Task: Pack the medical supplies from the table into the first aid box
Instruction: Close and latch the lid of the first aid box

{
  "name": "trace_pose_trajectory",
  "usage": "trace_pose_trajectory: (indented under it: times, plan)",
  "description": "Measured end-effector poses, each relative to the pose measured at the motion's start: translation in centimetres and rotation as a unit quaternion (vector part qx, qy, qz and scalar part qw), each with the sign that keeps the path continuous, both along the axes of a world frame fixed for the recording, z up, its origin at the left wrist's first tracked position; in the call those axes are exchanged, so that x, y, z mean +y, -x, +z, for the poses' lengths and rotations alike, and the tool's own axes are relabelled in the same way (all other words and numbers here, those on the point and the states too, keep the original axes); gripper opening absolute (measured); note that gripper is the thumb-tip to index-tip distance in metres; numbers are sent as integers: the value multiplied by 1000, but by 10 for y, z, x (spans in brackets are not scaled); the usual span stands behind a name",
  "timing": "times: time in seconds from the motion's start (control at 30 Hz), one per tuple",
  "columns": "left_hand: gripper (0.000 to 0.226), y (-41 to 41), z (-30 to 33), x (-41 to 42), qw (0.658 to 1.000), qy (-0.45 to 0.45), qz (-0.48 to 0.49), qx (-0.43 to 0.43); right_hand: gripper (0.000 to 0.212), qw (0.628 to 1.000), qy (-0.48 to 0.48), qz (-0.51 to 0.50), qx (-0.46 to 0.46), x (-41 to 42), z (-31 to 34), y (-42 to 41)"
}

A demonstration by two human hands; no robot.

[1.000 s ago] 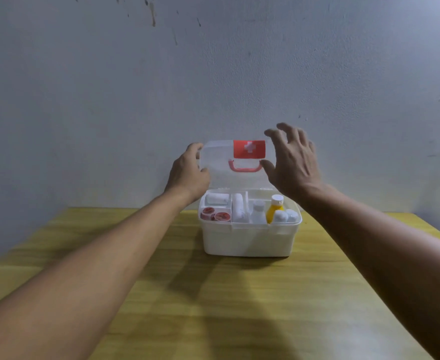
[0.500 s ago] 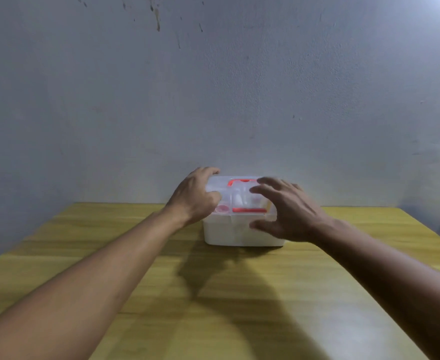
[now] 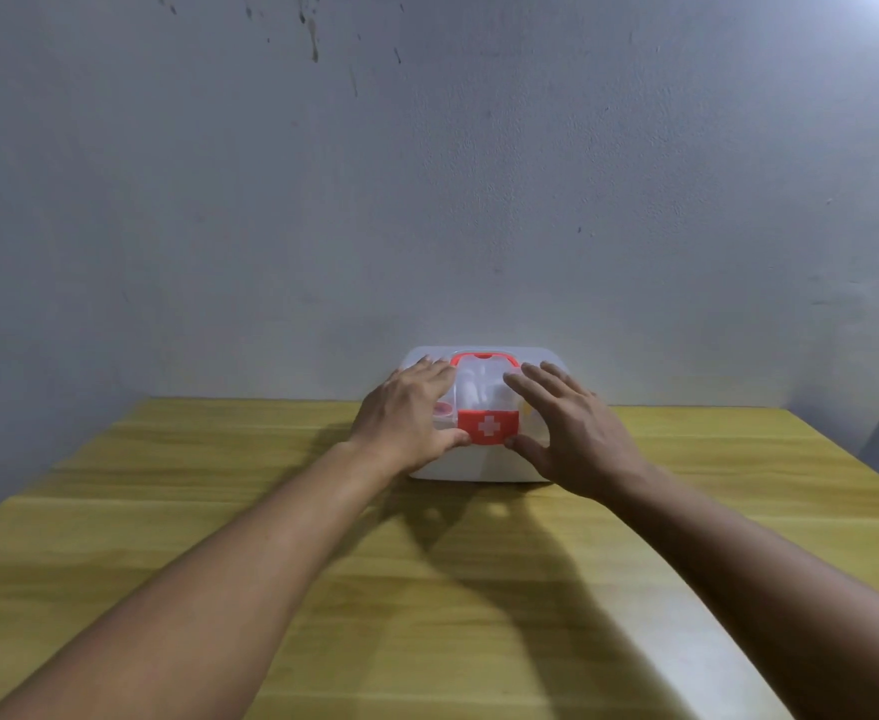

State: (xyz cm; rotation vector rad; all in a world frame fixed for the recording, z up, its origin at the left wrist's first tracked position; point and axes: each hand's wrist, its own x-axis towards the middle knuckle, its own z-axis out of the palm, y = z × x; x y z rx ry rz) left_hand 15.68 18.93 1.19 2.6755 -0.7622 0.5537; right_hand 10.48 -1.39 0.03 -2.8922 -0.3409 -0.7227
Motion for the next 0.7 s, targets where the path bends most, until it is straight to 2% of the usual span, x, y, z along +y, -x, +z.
trace_pose_trajectory:
  times: [0.3,0.7]
  plan:
    - [82,4,0,0,1000,-1,0,-27,70,1000,18,-4,-8,0,-2,-3]
    - [89,-7,4,-2,999,-41,18,4,77,1000,20,-4,23,-6,3,-12]
